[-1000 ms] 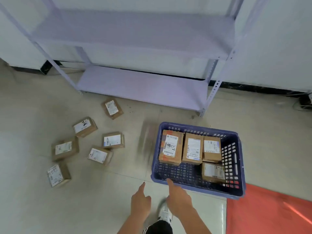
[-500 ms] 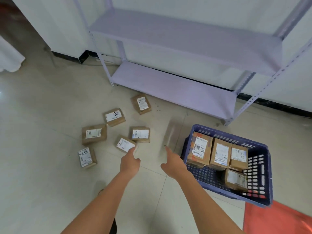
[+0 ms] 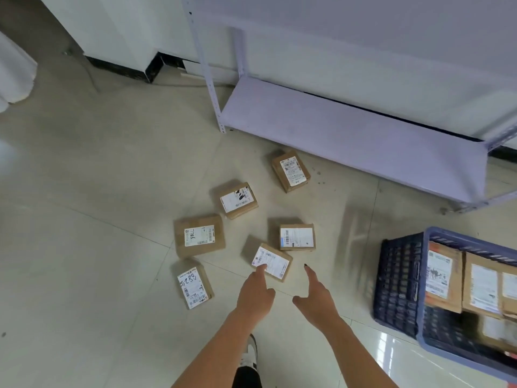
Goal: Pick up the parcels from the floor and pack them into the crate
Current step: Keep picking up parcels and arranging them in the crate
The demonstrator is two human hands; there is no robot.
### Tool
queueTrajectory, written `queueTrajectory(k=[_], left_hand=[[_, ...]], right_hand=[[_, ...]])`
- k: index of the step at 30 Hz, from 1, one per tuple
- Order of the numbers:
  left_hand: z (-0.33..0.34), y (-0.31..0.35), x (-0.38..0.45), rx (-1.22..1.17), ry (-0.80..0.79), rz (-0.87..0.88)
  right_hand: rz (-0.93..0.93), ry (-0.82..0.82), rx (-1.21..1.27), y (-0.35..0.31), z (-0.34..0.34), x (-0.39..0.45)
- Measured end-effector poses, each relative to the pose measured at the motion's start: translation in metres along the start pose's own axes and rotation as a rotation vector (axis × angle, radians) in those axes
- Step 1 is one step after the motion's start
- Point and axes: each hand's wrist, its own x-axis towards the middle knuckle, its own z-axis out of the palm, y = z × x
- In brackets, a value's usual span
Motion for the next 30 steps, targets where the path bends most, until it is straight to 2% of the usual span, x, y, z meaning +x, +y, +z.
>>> queueTrajectory(k=[8, 15, 19, 22, 26, 30], left_hand=[[0.032, -0.034, 0.134, -0.058, -0.002, 0.024], [0.095, -0.059, 0.272, 0.031, 0.021, 0.092], [0.123, -0.062, 0.331, 0.037, 0.088, 0.149], [0.140, -0.066, 0.357, 0.094, 0.096, 0.151], [0.158, -0.067, 0.367, 0.324, 0.145, 0.158], [0.153, -0.051, 0.346, 0.076, 0.203, 0.160]], right_hand=[[0.013, 0.052, -0.001, 0.013, 0.022, 0.133], [0.034, 0.208, -0.006, 0.075, 0.041, 0.273], [0.040, 0.289, 0.040, 0.105, 0.056, 0.329], [0.052, 0.319, 0.088, 0.121, 0.067, 0.355], [0.000, 0.332, 0.171, 0.134, 0.077, 0.361], [-0.021, 0.352, 0.215, 0.131, 0.076, 0.334]])
